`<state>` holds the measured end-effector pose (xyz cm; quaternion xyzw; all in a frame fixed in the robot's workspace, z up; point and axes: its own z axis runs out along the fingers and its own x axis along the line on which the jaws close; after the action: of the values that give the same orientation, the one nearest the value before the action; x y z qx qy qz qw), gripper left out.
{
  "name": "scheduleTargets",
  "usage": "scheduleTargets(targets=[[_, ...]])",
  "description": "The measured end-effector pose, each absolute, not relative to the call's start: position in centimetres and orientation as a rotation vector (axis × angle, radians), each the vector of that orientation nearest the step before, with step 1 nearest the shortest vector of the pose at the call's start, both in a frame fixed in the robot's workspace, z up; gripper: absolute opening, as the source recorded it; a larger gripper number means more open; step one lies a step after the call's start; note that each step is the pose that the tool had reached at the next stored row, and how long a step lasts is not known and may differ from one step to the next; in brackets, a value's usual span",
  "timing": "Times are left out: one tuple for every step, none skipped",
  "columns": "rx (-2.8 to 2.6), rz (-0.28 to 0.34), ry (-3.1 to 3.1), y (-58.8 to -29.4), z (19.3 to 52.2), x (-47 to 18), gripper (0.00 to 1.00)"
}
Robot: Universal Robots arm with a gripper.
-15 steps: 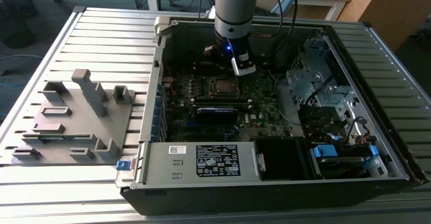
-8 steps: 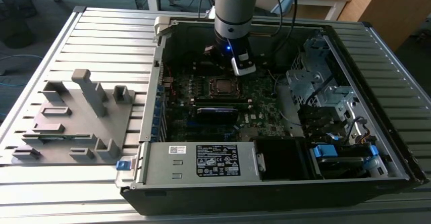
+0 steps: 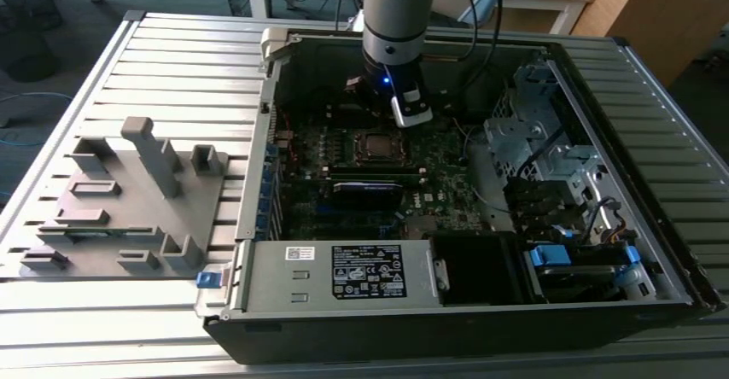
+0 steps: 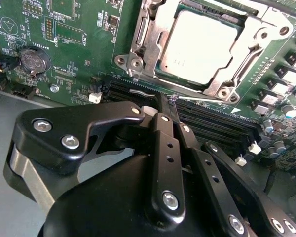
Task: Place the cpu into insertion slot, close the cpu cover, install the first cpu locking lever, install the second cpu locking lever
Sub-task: 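Install the first cpu locking lever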
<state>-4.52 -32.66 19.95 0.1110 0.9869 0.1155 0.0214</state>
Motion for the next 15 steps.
scheduleTargets(targets=[[0.344, 0.358, 3.058, -32.63, 19.94, -4.52, 0.10], [0.343, 0.358, 3.058, -32.63, 19.93, -4.52, 0.10], [0.343, 0.358, 3.057, -32.62, 19.92, -4.52, 0.10], [0.343, 0.358, 3.056, -32.62, 19.90, -4.52, 0.10], [0.343, 0.358, 3.054, -32.62, 19.88, -4.52, 0.10], [0.342, 0.358, 3.053, -32.62, 19.87, -4.52, 0.10], [0.342, 0.359, 3.051, -32.62, 19.85, -4.52, 0.10], [0.341, 0.358, 3.050, -32.62, 19.84, -4.52, 0.10], [0.341, 0.358, 3.049, -32.62, 19.83, -4.51, 0.10], [0.341, 0.359, 3.049, -32.62, 19.83, -4.51, 0.10], [0.348, 0.358, 3.047, -32.62, 19.81, -4.52, 0.10], [0.364, 0.358, 3.044, -32.61, 19.80, -4.52, 0.10], [0.385, 0.357, 3.040, -32.61, 19.79, -4.52, 0.10], [0.406, 0.356, 3.036, -32.62, 19.78, -4.52, 0.10], [0.425, 0.355, 3.032, -32.61, 19.77, -4.52, 0.10]])
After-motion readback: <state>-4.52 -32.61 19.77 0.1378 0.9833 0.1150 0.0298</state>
